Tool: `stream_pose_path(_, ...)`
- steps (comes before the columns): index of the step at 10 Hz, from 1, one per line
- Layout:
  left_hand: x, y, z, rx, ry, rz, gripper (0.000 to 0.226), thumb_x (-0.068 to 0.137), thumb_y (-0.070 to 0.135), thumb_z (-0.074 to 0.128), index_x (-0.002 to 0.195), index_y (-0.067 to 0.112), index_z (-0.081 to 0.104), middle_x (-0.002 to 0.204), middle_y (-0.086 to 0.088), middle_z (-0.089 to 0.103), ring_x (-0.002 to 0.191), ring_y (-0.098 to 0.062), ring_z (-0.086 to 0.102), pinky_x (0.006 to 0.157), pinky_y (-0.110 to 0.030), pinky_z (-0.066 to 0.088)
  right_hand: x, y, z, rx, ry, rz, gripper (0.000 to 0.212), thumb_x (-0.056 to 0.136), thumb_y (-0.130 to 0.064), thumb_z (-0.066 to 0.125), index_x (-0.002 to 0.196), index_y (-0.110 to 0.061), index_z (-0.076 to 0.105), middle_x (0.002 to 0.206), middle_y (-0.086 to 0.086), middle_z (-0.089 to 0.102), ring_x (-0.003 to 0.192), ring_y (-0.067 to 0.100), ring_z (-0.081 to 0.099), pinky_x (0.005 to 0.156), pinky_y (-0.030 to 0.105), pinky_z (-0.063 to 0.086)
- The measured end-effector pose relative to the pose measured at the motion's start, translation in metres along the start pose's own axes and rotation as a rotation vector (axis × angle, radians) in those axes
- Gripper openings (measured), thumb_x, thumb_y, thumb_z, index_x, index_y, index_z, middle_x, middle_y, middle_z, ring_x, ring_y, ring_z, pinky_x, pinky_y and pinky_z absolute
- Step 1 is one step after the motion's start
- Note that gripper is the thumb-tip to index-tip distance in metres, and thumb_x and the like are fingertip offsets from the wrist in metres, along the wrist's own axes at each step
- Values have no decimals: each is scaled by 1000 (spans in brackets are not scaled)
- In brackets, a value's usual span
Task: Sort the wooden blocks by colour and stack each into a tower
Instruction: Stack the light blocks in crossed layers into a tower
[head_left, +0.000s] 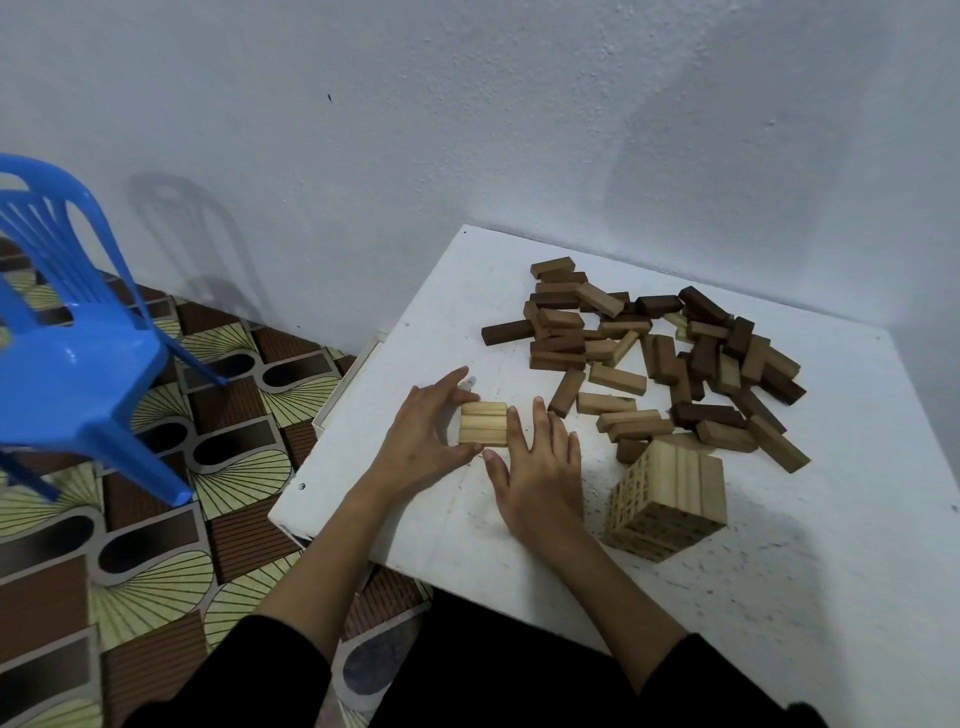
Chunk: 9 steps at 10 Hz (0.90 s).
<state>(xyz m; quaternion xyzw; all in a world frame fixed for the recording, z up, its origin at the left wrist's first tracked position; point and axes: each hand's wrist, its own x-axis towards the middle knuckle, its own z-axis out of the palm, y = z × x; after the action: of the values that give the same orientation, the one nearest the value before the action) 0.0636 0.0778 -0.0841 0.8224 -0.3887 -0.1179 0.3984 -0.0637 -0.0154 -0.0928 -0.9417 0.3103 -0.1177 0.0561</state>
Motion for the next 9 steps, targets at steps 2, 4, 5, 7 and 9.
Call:
stream_pose_path(2,0,2,-1,-11,3,5,86,73,25,81,143,31,32,126,17,57,111,-1,35,92,-20,27,-1,0,2,7,50,-8,57,92,-44,31,128,-9,58,135,21,51,117,38,54,96,51,43)
stream_pose_path(4,0,0,0,-11,1,-14,87,72,26,82,143,34,32,122,23,55,108,3,34,85,-4,23,1,0,3,-3,64,3,55,90,-42,32,127,-11,59,134,19,52,116,37,55,95,51,44)
stream_pose_path(5,1,1,-1,-20,3,-11,86,72,26,81,143,33,32,121,23,54,109,2,34,86,-7,24,1,0,3,5,63,8,54,90,-40,32,126,-11,60,134,19,53,116,36,56,95,51,44)
stream_pose_path(7,0,3,-1,-19,11,-7,86,72,25,82,143,31,32,127,15,57,111,-1,35,92,-20,28,1,-2,0,20,35,14,54,90,-39,32,127,-10,59,134,19,53,116,37,55,95,51,44)
stream_pose_path(9,-1,4,-1,-27,5,-10,87,72,24,82,143,30,32,128,14,57,113,-1,35,94,-21,30,1,-2,-1,25,20,13,54,90,-39,32,127,-10,59,134,19,53,116,37,56,95,51,44)
